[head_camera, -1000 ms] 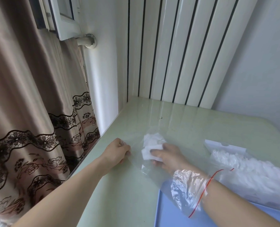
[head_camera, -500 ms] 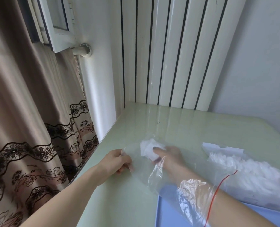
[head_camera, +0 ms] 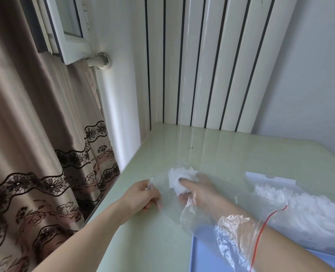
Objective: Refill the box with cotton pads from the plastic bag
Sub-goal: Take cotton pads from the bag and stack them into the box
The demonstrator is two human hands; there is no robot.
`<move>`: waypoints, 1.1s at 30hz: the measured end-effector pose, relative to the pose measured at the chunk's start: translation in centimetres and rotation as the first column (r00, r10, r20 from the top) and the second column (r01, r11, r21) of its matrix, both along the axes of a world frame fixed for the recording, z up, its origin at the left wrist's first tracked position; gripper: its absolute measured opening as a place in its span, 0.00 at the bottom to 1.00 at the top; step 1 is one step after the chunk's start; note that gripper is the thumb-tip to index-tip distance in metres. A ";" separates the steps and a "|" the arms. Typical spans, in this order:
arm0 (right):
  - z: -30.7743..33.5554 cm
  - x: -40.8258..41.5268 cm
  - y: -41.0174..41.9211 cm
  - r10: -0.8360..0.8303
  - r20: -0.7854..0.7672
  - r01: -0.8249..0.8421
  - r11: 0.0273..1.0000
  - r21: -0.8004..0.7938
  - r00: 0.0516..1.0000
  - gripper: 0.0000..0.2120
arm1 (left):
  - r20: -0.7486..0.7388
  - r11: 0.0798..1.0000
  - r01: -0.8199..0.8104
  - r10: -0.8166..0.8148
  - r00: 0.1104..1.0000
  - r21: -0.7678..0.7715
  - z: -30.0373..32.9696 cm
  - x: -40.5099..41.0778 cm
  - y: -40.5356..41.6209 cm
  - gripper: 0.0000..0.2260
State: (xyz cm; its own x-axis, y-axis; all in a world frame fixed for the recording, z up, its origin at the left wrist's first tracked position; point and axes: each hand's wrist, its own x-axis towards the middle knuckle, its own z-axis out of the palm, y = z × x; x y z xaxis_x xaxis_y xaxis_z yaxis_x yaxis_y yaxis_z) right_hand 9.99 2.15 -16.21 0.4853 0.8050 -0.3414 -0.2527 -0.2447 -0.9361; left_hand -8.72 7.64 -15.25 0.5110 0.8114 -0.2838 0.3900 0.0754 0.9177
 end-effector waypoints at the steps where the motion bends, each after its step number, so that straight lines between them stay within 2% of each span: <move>1: 0.2 0.1 0.0 0.031 -0.050 -0.032 0.999 -0.015 0.998 0.10 | -0.001 1.000 0.000 0.000 1.000 -0.002 -0.1 0.0 0.0 0.07; 4: 0.8 0.0 0.1 0.107 -0.106 -0.114 0.992 -0.060 0.989 0.05 | -0.004 1.000 -0.008 0.008 1.000 -0.003 -0.3 0.0 0.1 0.06; 8: 1.2 -0.1 0.2 0.103 -0.099 -0.111 0.991 -0.073 0.990 0.05 | 0.015 1.000 -0.028 0.028 0.999 0.000 -0.5 0.1 0.2 0.06; 12: 2.0 0.4 -1.0 0.143 -0.025 -0.144 0.986 -0.082 0.989 0.04 | 0.051 0.991 -0.132 0.131 0.990 0.024 -0.8 0.3 0.4 0.06; 16: 3.3 0.8 -3.8 0.174 -0.126 -0.189 0.975 -0.116 0.977 0.07 | 0.082 0.961 -0.276 0.273 0.958 0.024 -1.1 0.3 0.9 0.06; 18: 4.0 1.0 -5.8 0.229 -0.115 -0.237 0.970 -0.060 0.967 0.07 | 0.124 0.941 -0.338 0.339 0.933 -0.031 -1.1 0.2 1.4 0.08; 21: 5.3 1.7 -9.2 0.397 -0.138 -0.391 0.918 0.071 0.907 0.06 | 0.154 0.901 -0.425 0.434 0.887 -0.091 -1.1 0.1 2.4 0.09; 25: 6.1 3.7 -12.8 0.419 -0.006 -0.417 0.904 -0.097 0.908 0.11 | -0.006 0.865 -0.495 0.497 0.868 0.082 -1.1 -0.9 3.4 0.05; 29: 7.3 5.8 -15.4 0.433 0.097 -0.406 0.888 -0.213 0.896 0.09 | -0.114 0.847 -0.486 0.517 0.849 0.216 -0.7 -2.0 4.3 0.09; 31: 7.6 6.8 -16.5 0.441 0.113 -0.402 0.878 -0.261 0.890 0.09 | -0.205 0.846 -0.465 0.519 0.830 0.262 -0.3 -2.1 4.5 0.04; 32: 8.0 7.2 -17.2 0.450 0.120 -0.404 0.870 -0.282 0.885 0.08 | -0.246 0.847 -0.457 0.520 0.818 0.271 -0.2 -1.9 4.5 0.05; 33: 8.1 7.6 -17.7 0.465 0.129 -0.414 0.861 -0.295 0.876 0.06 | -0.292 0.837 -0.469 0.541 0.789 0.283 0.0 -1.9 4.5 0.12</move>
State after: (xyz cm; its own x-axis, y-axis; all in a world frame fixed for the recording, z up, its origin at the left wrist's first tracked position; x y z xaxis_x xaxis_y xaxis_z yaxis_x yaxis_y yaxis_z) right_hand 17.55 -15.55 -8.12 0.1768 0.8488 -0.4982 0.1119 -0.5203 -0.8466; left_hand -10.58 12.15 -15.28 -0.0901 0.9797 -0.1792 0.6366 0.1950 0.7461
